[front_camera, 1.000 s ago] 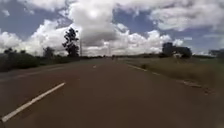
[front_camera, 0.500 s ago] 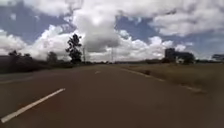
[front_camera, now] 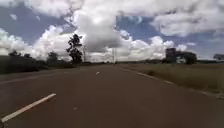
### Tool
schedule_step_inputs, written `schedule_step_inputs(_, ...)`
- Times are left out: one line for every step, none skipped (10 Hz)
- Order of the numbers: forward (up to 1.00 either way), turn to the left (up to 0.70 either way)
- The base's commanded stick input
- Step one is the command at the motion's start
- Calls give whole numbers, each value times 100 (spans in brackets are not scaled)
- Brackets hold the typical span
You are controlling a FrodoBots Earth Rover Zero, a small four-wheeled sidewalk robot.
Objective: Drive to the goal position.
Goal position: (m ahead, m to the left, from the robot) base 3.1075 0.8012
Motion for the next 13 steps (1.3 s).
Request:
schedule_step_inputs(100, -1)
schedule_step_inputs(100, -6)
schedule_step_inputs(100, -11)
schedule_step_inputs(100, -16)
schedule_step_inputs(100, -21)
schedule_step_inputs(100, -26)
schedule_step_inputs(100, -31)
schedule_step_inputs(100, -36)
schedule_step_inputs(100, -40)
schedule_step_inputs(100, -40)
schedule_step_inputs(100, -40)
schedule_step_inputs(100, -40)
schedule_step_inputs(100, -38)
